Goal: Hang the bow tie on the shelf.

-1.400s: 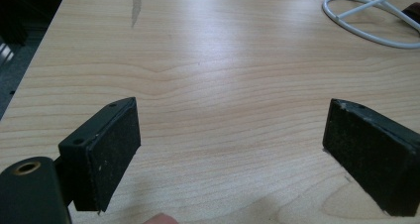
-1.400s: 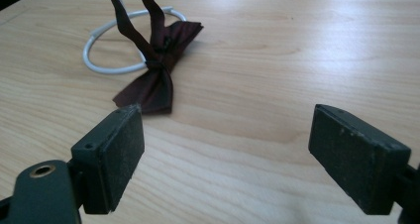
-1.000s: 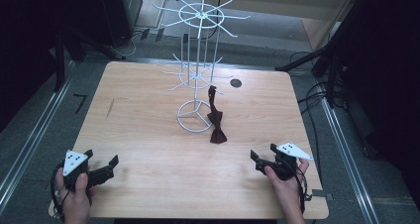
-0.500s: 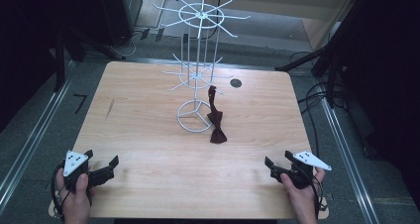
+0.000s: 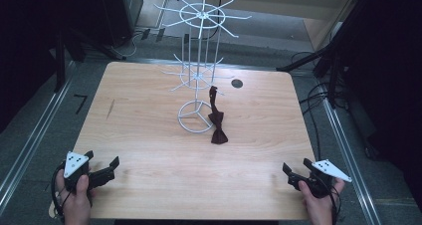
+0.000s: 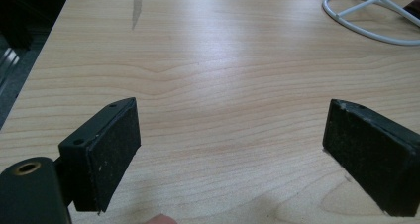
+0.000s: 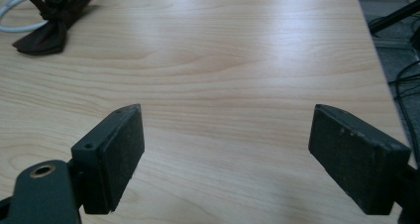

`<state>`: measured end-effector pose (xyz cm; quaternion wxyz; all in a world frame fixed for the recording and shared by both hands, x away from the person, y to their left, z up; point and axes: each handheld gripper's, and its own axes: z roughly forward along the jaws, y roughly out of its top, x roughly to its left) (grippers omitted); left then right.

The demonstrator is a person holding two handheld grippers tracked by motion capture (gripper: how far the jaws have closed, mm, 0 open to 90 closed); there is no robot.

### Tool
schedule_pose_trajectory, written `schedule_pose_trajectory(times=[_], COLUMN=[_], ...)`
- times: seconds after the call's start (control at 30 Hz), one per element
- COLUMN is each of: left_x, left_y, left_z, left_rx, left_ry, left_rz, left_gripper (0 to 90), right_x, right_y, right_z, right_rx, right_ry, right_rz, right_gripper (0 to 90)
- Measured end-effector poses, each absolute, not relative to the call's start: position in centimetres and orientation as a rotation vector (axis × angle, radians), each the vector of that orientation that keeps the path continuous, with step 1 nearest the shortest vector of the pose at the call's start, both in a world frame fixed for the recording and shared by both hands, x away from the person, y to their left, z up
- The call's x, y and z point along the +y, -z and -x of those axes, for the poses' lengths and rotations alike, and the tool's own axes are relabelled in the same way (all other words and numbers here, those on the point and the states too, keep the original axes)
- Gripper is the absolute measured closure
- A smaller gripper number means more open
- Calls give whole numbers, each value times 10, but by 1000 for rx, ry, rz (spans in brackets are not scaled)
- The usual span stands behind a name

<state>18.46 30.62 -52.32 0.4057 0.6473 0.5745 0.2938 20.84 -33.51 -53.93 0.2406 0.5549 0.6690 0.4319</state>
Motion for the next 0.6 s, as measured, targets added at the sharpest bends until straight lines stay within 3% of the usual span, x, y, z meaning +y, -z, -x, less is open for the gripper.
schedule_pose_trajectory(times=[0.6], left_x=[306], left_y=[523], left_z=[-182], left_rx=[1437], left_ry=[-763], left_rz=[-1626], left_gripper=[84], right_x=[-377], right_y=[549], right_z=[-189], right_rx=[1784], right_ry=[-1139], right_rz=[-1587], right_gripper=[142])
